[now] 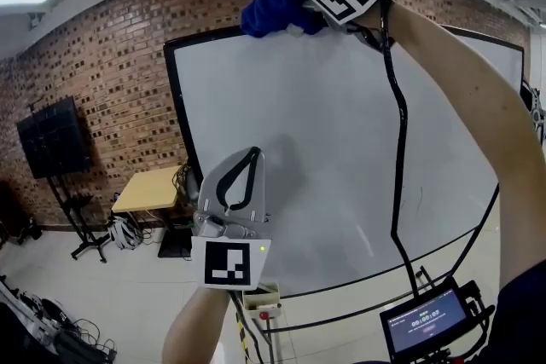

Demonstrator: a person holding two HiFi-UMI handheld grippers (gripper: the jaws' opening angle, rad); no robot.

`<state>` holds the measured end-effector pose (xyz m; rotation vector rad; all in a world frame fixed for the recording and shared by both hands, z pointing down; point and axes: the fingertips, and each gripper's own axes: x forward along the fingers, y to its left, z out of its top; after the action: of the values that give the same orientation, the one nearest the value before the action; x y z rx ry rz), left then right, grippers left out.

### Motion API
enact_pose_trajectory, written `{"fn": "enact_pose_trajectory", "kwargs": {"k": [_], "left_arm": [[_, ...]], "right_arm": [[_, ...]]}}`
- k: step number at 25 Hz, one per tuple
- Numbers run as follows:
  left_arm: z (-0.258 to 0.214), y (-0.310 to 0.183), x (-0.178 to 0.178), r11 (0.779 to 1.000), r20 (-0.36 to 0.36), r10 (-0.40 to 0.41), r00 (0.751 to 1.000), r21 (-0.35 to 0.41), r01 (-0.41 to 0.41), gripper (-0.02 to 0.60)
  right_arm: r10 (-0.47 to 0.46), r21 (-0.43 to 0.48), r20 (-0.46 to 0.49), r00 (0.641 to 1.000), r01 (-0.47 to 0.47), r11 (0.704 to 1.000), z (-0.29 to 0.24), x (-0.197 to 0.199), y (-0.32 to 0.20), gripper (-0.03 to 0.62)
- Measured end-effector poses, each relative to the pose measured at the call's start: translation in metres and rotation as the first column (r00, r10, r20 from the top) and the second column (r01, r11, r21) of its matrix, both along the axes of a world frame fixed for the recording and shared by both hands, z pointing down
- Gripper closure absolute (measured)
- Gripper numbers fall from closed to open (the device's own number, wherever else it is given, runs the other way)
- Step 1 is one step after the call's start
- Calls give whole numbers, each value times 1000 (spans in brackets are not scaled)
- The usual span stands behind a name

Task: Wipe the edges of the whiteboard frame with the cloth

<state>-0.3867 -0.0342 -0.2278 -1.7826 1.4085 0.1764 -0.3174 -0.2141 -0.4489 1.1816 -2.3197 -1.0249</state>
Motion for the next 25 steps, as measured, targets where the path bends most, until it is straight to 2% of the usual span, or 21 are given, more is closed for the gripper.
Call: {"fn": "enact_pose_trajectory", "kwargs": {"k": [7, 17, 25], "left_arm": [[44, -28, 67, 998, 76, 55, 996, 0, -55, 578], [56, -41, 84, 995, 91, 101, 991, -35, -98, 578], [55, -56, 189, 994, 128, 91, 988, -65, -83, 578]], "right_arm": [[61, -9, 39, 997, -61, 998, 53, 82, -31, 410], [108, -38, 93, 990, -105, 994, 63, 124, -50, 410], [108, -40, 126, 986, -104, 994, 61, 231, -72, 411]]}}
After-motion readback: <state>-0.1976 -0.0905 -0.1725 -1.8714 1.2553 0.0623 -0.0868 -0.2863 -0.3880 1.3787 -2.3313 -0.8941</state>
